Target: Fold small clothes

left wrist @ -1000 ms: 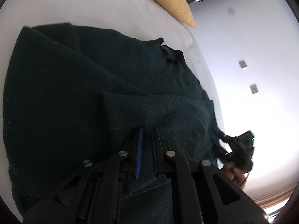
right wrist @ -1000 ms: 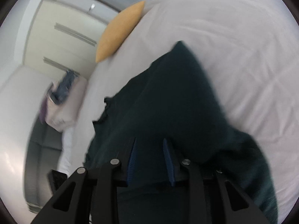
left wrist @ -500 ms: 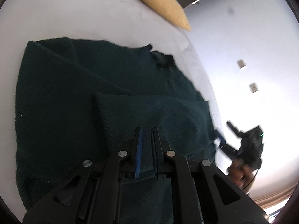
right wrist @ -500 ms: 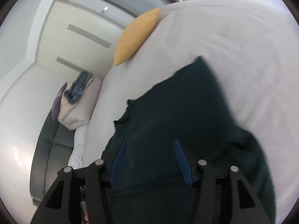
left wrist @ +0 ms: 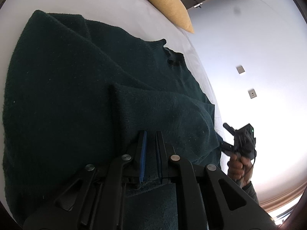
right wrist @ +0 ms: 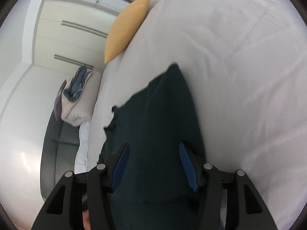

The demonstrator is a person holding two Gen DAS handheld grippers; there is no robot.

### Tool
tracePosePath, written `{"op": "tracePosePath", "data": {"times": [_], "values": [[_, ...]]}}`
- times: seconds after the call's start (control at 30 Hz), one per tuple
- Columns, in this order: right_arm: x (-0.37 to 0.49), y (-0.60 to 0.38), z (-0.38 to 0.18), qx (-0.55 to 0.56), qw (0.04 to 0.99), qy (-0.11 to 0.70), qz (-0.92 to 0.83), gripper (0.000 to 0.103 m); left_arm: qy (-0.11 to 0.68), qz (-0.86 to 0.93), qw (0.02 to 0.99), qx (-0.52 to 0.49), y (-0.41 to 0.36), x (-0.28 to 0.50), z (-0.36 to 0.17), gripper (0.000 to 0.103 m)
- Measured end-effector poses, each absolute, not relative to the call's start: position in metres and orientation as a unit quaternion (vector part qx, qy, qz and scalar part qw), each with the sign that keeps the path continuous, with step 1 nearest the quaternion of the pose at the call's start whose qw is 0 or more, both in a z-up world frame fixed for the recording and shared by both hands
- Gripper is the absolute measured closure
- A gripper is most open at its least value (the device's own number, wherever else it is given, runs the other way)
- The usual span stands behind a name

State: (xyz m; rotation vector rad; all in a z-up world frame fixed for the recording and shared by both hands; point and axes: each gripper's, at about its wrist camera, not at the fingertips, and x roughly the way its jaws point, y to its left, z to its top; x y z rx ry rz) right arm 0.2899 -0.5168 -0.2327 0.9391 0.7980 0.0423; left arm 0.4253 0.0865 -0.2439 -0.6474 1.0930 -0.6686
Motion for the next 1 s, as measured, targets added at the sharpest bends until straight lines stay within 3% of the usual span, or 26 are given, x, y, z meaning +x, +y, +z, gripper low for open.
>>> {"op": "tracePosePath", "data": {"times": [0.17,0.23,0.47,0.5,0.57,0.6,0.63,0.9,1.0], "values": [[0.250,-0.496,-0.229,0.424,0.819,0.386,0.021,0.045,0.503,-0.289,0.761,-0.291,0.085,0.419,-0.228,0.094],[0.227,-0.483,-0.220,0.396,0.824,0.404,0.001,0.039,0.501,-0.270,0.779,-0.263,0.088,0.406,-0.209,0.094],[0.133,-0.430,-0.172,0.286,0.883,0.371,-0.007,0.034,0.453,-0.270,0.819,-0.228,0.120,0.322,-0.146,0.093],[0.120,-0.424,-0.169,0.274,0.889,0.367,-0.009,0.034,0.449,-0.272,0.820,-0.229,0.125,0.307,-0.141,0.085],[0.099,-0.413,-0.166,0.266,0.893,0.364,-0.006,0.034,0.452,-0.271,0.817,-0.236,0.138,0.277,-0.139,0.053],[0.087,-0.407,-0.166,0.257,0.894,0.367,-0.005,0.034,0.452,-0.266,0.816,-0.245,0.145,0.262,-0.140,0.025],[0.076,-0.402,-0.165,0.245,0.897,0.367,-0.009,0.034,0.447,-0.258,0.818,-0.254,0.153,0.245,-0.141,0.019],[0.020,-0.397,-0.175,0.239,0.898,0.369,-0.028,0.034,0.479,-0.253,0.775,-0.325,0.197,0.151,-0.180,0.019],[0.008,-0.404,-0.183,0.252,0.891,0.376,-0.042,0.034,0.489,-0.260,0.765,-0.330,0.200,0.128,-0.189,0.025]]}}
